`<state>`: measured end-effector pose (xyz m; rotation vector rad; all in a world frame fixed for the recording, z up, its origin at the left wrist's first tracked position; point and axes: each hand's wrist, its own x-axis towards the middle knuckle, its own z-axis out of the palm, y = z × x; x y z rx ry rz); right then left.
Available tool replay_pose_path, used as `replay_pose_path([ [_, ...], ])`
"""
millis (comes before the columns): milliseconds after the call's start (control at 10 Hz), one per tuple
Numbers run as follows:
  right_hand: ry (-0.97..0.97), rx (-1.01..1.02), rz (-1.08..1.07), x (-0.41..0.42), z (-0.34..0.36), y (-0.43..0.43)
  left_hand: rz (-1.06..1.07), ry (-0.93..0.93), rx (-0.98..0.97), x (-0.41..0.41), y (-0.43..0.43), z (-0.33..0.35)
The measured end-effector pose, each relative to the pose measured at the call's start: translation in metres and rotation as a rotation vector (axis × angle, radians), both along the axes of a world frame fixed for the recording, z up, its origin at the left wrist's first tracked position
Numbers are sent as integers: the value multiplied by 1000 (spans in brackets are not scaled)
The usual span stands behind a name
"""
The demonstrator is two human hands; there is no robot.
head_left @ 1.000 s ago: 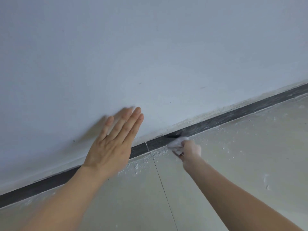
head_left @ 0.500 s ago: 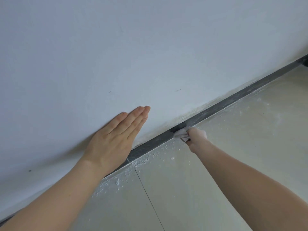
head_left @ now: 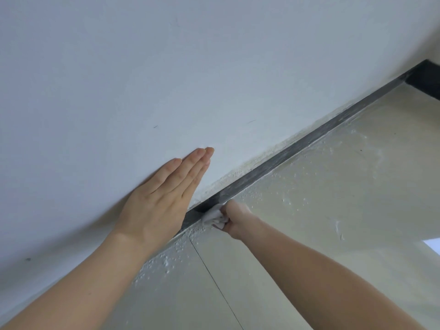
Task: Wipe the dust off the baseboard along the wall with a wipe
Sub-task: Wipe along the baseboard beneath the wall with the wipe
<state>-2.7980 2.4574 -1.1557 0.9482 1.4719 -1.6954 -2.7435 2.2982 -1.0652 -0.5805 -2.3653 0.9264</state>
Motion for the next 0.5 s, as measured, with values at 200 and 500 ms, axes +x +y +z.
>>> replay_pose_path([
  [200, 189, 253, -128, -43, -8, 49, -8, 9, -17, 0, -2, -1],
  [500, 134, 188, -137, -18, 15, 67, -19, 29, -21, -3, -2, -2],
])
